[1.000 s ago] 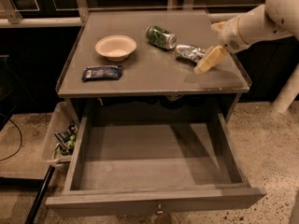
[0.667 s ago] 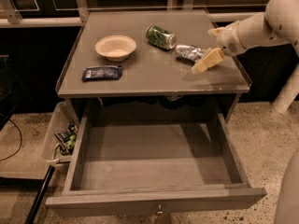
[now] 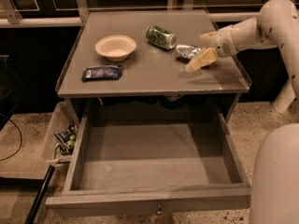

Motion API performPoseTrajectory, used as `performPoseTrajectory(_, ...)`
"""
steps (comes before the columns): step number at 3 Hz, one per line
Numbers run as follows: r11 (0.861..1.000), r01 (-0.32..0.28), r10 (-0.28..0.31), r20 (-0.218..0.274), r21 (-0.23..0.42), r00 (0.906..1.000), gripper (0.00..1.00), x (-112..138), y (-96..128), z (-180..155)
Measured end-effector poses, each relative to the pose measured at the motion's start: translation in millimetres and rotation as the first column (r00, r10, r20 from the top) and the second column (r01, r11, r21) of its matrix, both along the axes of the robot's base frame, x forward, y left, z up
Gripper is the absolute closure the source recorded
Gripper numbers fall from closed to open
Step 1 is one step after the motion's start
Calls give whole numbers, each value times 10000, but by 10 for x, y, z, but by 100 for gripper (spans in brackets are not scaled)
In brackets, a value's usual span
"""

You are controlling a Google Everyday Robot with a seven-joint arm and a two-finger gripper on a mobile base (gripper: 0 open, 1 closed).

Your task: Place redbull can into top drawer

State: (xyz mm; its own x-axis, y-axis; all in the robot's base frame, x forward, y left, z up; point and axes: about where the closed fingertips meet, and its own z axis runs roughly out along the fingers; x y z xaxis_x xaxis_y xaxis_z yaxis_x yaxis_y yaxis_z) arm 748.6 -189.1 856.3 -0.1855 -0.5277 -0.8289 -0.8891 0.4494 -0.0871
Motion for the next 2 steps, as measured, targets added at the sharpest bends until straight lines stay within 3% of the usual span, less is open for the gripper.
performPoseTrajectory(2, 10000, -13, 13, 16, 36, 10000, 41, 11, -1, 9)
